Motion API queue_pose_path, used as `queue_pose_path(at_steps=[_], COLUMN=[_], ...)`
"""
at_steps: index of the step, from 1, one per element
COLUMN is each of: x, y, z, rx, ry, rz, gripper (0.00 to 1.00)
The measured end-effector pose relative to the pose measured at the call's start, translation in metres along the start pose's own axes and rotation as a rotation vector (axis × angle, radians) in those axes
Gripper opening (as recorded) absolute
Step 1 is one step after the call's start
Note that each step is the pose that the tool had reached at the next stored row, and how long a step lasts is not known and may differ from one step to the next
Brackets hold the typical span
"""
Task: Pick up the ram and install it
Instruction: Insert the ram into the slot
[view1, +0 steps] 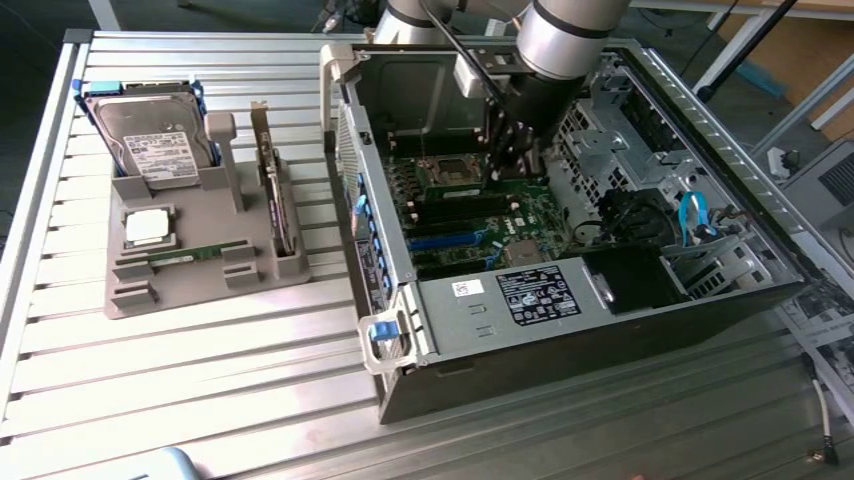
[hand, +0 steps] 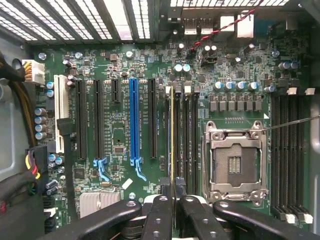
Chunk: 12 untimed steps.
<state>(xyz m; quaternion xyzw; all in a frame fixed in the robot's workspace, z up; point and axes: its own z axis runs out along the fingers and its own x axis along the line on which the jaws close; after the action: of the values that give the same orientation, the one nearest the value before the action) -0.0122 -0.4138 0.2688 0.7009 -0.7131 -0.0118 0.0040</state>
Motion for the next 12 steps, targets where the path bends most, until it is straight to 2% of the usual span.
queue_pose_path(at_steps=[12], x=[0.0000], y=[-0.0035], z=[0.0010], rx=[0.0000], ry=[0.0007], rz=[0.000], gripper=[0.12])
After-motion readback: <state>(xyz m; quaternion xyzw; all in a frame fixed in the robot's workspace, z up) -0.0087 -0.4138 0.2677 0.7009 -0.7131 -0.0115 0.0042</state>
